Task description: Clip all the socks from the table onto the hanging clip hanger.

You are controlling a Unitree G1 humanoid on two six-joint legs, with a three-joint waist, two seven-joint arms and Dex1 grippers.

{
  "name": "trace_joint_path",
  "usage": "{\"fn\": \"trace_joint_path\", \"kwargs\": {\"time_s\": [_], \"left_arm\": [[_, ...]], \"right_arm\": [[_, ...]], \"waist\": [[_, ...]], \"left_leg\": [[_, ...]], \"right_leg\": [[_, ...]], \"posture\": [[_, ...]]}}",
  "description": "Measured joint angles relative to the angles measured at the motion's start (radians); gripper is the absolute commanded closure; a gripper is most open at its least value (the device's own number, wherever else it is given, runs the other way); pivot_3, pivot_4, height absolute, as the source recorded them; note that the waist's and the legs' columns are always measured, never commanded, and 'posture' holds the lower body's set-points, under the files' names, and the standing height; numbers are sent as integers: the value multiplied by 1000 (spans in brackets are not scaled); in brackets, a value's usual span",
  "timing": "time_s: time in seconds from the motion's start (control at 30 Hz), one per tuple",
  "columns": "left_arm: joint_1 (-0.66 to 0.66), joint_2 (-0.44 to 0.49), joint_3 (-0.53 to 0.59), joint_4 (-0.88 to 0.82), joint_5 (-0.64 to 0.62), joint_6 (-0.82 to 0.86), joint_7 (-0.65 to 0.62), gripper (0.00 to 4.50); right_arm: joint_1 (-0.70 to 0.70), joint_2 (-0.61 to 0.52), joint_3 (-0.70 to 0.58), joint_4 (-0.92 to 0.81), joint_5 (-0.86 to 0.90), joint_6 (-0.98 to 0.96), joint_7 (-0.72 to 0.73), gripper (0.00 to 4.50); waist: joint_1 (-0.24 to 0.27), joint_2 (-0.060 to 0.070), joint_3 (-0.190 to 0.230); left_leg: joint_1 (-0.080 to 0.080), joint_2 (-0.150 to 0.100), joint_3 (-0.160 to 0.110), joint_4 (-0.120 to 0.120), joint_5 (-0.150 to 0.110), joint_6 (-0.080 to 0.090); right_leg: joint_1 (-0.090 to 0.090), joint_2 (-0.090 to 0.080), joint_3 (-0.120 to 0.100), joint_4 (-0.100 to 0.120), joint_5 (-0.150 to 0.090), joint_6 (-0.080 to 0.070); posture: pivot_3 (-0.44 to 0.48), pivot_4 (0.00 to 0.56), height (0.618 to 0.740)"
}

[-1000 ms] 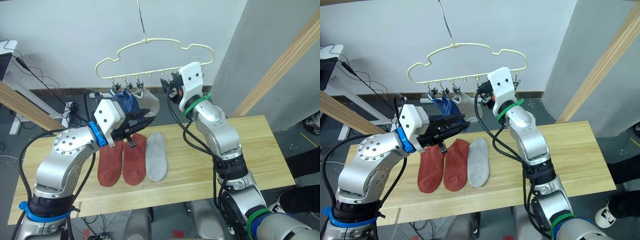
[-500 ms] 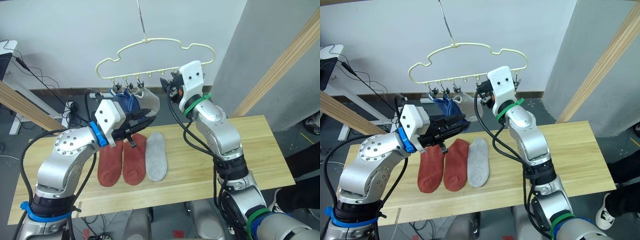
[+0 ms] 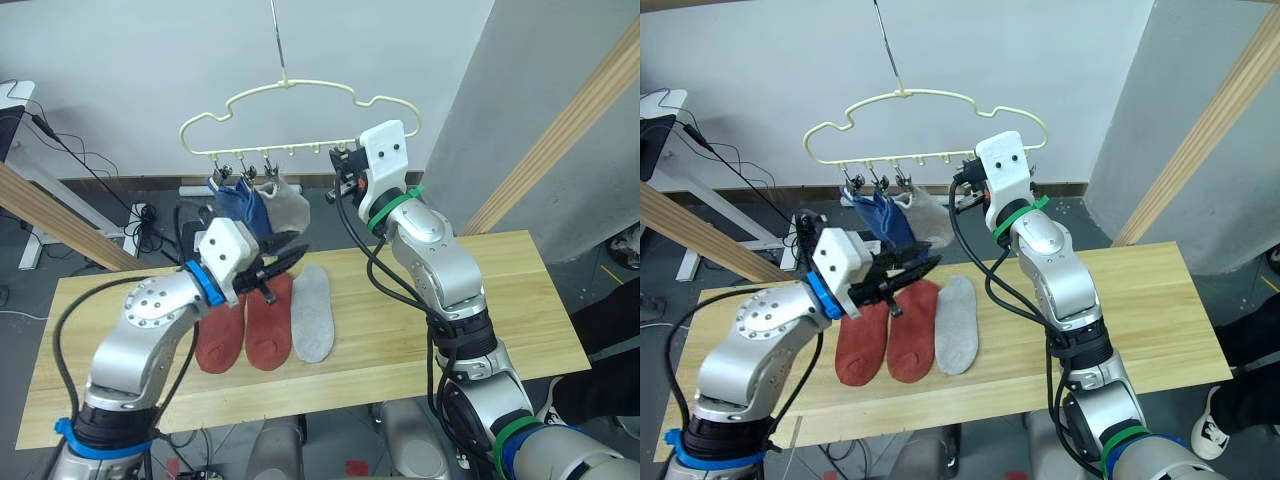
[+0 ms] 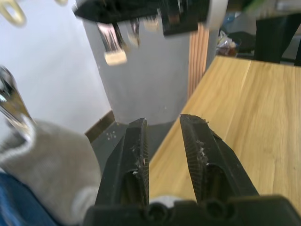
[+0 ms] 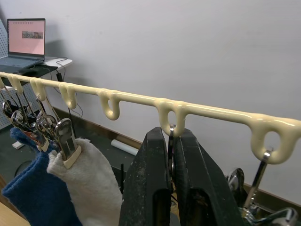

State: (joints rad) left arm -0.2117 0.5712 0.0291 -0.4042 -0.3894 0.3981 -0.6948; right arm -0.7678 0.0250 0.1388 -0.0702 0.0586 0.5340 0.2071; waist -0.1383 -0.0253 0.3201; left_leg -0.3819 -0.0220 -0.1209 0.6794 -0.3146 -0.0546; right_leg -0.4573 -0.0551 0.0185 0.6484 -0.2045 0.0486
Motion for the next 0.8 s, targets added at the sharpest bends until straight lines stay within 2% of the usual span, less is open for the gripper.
{"fn": "trace_joint_path", "kwargs": {"time_s": [0.13,0.23,0.37,0.5,0.8], "left_arm": [[32,-97,-84,100,69,-44,44,1611],[0,-192,-138,227,170,-86,144,717],[-41,-300,-165,363,241,-93,252,717],[-55,-378,-169,460,259,-70,317,717],[-78,-400,-178,552,342,0,406,717]], "right_arm": [[-4,-6,-1,2,1,0,0,4500],[-4,-5,2,5,1,0,2,4500],[-4,-7,2,4,2,2,6,4500],[-4,-9,2,-4,2,8,8,4500],[-4,-9,2,-14,3,25,9,4500]], "waist": [[0,0,0],[1,0,0],[-1,0,0],[-5,0,0],[-5,0,0]], "left_leg": [[0,0,0,0,0,0],[0,0,0,1,0,0],[0,0,0,1,0,1],[0,0,1,1,0,1],[1,0,1,2,0,1]], "right_leg": [[0,0,0,0,0,0],[0,0,-1,1,1,-1],[0,0,0,1,1,0],[0,0,0,1,1,0],[0,0,0,3,1,0]], "posture": [[-201,317,731],[-219,319,731],[-240,321,731],[-247,322,731],[-251,329,731]]}}
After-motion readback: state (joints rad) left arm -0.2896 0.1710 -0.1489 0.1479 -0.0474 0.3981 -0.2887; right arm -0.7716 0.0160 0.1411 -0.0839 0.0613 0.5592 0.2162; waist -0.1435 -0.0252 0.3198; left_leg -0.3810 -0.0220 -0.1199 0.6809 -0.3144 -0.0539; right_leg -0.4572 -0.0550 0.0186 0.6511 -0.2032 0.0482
